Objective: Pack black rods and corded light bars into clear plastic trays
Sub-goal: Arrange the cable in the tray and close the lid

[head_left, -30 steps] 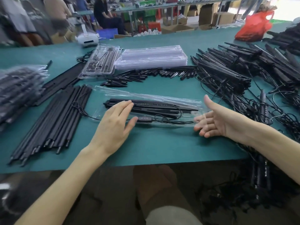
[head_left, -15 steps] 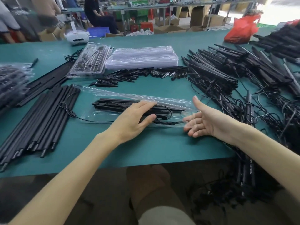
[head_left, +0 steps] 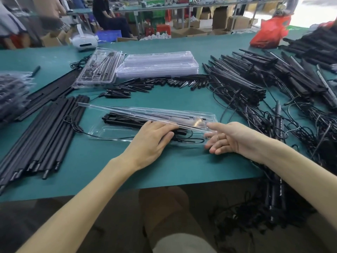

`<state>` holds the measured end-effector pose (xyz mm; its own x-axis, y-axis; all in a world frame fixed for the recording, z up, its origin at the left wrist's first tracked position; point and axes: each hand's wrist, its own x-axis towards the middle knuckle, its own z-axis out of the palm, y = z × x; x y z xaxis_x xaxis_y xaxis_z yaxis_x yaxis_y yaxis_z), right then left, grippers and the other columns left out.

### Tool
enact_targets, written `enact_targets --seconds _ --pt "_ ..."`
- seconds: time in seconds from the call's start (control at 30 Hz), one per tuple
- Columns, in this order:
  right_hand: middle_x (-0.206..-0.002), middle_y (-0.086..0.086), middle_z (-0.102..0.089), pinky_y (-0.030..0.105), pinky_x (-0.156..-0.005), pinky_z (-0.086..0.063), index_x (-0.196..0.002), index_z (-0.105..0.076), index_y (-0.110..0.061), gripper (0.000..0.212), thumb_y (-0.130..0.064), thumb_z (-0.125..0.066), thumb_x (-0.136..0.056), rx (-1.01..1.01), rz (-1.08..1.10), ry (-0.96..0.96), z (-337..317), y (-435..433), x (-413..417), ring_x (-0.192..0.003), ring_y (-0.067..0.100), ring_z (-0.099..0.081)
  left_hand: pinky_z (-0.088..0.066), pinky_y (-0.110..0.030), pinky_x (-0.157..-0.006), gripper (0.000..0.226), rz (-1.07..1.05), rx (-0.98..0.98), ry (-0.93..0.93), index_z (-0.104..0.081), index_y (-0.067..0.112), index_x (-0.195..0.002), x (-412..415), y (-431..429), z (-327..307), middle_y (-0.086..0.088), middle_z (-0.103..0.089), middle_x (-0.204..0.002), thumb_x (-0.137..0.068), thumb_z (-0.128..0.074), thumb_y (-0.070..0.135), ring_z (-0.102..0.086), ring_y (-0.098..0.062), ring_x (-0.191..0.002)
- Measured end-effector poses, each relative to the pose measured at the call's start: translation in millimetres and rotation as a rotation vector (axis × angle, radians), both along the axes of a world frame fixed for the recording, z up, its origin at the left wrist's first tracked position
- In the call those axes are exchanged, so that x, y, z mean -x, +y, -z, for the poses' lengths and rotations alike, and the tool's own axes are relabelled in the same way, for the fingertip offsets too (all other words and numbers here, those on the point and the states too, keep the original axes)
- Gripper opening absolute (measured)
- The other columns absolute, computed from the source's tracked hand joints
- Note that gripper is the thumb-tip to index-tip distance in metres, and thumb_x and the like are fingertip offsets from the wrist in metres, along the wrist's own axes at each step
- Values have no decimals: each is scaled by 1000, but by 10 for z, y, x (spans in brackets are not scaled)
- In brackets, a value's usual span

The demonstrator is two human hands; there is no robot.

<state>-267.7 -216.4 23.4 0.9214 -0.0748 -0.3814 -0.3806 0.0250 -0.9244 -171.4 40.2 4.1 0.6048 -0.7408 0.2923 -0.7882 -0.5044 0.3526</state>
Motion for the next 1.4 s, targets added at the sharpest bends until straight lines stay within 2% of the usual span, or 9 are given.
enact_targets --seconds 0.13,0.2,0.37,0.47,0.6,0.73,1.0,1.13,1.4 --pt "-96 28 -73 25 -56 -58 -114 -60 14 54 -33 -72 -90 -5 2 -10 -3 -11 -1 -68 25 -72 -22 -49 -119 65 -57 -170 3 -44 25 -150 34 -49 -3 3 -54 -143 -100 -20 60 -40 -18 -135" --pt "-95 27 -73 24 -56 -58 -113 -60 13 51 -31 -72 -90 -7 2 -13 -4 -10 5 -68 24 -72 -15 -53 -122 68 -71 -176 -6 -41 26 -150 63 -73 14 4 -52 -143 -98 -19 64 -38 -17 -138" --pt "-95 28 -73 24 -55 -58 -114 -60 16 57 -35 -70 -91 -3 12 -12 -19 15 8 -67 24 -72 -10 -61 -122 57 -107 -21 36 -43 31 -149 142 -128 53 13 -53 -132 -99 -37 57 -38 -10 -135" --pt "-95 28 -73 23 -55 -58 -114 -60 14 54 -35 -69 -92 -1 19 -8 -27 29 14 -67 24 -72 -5 -59 -123 46 -133 28 70 -54 34 -141 146 -180 80 22 -43 -114 -99 -43 52 -40 -11 -131" --pt "-96 27 -73 23 -56 -58 -111 -61 15 54 -35 -70 -92 11 19 -9 -22 25 16 -68 24 -72 0 -55 -123 35 -163 74 130 -60 37 -130 106 -218 106 23 -44 -111 -99 -50 49 -39 -11 -131" --pt "-96 27 -73 23 -56 -58 -108 -63 15 54 -35 -71 -91 9 9 -8 -4 4 6 -68 23 -72 2 -52 -124 44 -186 58 169 -60 38 -131 108 -245 81 19 -51 -117 -94 -44 56 -37 -12 -133" --pt "-92 26 -74 22 -54 -58 -104 -66 9 44 -31 -72 -89 38 25 -22 28 14 -7 -65 21 -71 6 -52 -123 33 -305 70 201 -66 37 -123 177 -367 60 10 -63 -127 -100 -46 51 -39 -13 -134" --pt "-92 26 -73 22 -54 -58 -103 -66 10 42 -30 -71 -90 41 30 -20 31 13 -9 -64 20 -70 7 -51 -122 34 -342 66 181 -65 36 -123 230 -415 86 6 -62 -122 -103 -41 49 -37 -15 -132" --pt "-92 25 -74 21 -55 -56 -106 -66 11 37 -23 -70 -93 31 16 3 18 24 -13 -65 19 -70 8 -46 -122 37 -363 32 159 -65 37 -121 212 -418 134 6 -57 -138 -102 -37 52 -34 -18 -138"
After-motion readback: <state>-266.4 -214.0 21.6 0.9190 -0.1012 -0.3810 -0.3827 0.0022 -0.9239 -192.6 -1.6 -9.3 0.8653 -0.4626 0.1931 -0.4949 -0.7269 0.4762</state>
